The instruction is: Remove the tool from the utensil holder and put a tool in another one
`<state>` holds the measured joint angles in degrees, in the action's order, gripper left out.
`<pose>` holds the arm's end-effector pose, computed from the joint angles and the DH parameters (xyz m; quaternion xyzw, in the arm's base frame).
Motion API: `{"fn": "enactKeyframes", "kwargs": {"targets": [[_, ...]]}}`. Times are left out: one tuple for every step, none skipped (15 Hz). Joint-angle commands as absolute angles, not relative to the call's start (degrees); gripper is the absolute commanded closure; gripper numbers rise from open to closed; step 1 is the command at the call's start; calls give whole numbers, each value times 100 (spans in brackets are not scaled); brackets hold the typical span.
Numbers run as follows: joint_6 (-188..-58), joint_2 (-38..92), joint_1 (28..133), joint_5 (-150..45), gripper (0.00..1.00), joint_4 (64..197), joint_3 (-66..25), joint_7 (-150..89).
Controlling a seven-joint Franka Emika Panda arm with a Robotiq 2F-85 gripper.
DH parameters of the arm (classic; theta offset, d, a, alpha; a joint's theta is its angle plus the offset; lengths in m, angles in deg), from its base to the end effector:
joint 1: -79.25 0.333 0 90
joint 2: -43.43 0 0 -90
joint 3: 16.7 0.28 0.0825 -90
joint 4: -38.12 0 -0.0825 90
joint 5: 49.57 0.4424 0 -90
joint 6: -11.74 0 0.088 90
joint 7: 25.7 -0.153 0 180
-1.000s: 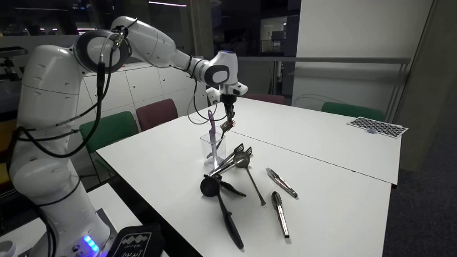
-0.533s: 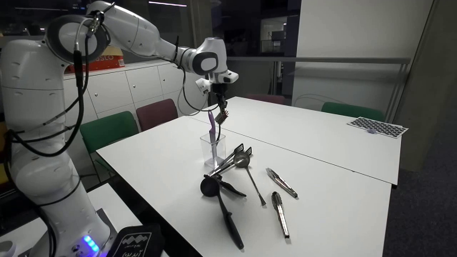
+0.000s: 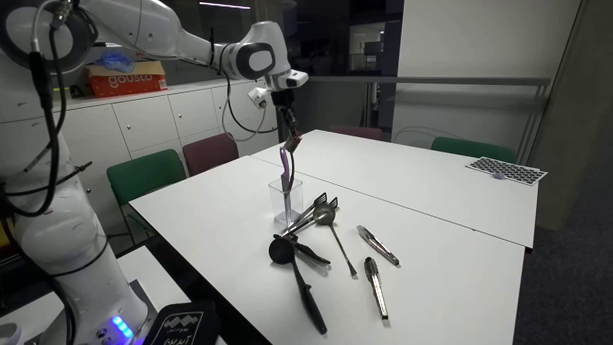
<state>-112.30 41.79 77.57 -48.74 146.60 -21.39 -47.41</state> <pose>0.6526 -0.0715 0.4085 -0.9622 0.2439 -0.1194 0.0214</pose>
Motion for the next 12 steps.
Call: {"fn": "enactKeyframes", "kwargs": {"targets": [[-11536,5025,7668,-5262,99,15312,-2115,-4989],[-11542,5164,7631,-5293,99,15378,-2112,-5021],[-11550,5299,7588,-5328,99,15440,-2111,-5070],[-11564,5438,7533,-5358,99,15514,-2113,-5109],[-11597,5564,7472,-5413,99,15580,-2111,-5178],[-11631,5679,7389,-5512,99,15635,-2108,-5283],[-11685,5778,7281,-5698,99,15674,-2095,-5479],[-11729,5843,7166,-5898,99,15703,-2082,-5670],[-11718,5855,7032,-6186,99,15699,-2057,-5921],[-11600,5836,6914,-6446,99,15659,-2033,-6136],[-11247,5739,6903,-6348,99,15524,-2099,-5979],[-11013,5634,6942,-6047,99,15431,-2195,-5681]]}}
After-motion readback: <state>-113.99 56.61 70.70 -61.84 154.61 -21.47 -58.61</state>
